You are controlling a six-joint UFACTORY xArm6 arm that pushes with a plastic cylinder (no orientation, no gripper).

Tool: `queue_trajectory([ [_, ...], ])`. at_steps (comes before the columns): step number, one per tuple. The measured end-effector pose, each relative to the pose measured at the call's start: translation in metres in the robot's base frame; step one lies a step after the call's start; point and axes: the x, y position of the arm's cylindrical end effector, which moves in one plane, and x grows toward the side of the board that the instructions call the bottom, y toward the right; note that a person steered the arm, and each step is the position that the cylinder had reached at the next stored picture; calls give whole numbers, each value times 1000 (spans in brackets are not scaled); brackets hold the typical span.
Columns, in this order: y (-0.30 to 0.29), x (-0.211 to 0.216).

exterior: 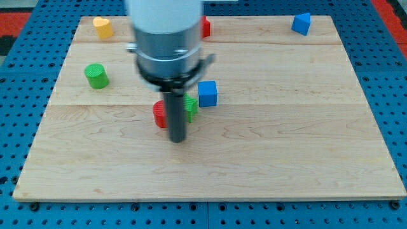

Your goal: Move the red circle vertically to the bottom side of the blue triangle

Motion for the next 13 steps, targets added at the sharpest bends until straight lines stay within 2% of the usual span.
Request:
queue_trajectory([
  [1, -27, -49],
  [2, -21, -100],
  [3, -7, -112],
  [4, 98, -117],
  [5, 122, -130],
  [6, 91, -162],
  [7, 196, -169],
  [8, 230, -130],
  [9, 206, -172],
  [10, 221, -200],
  [11, 267, -163],
  [12, 267, -114],
  [13, 264, -126],
])
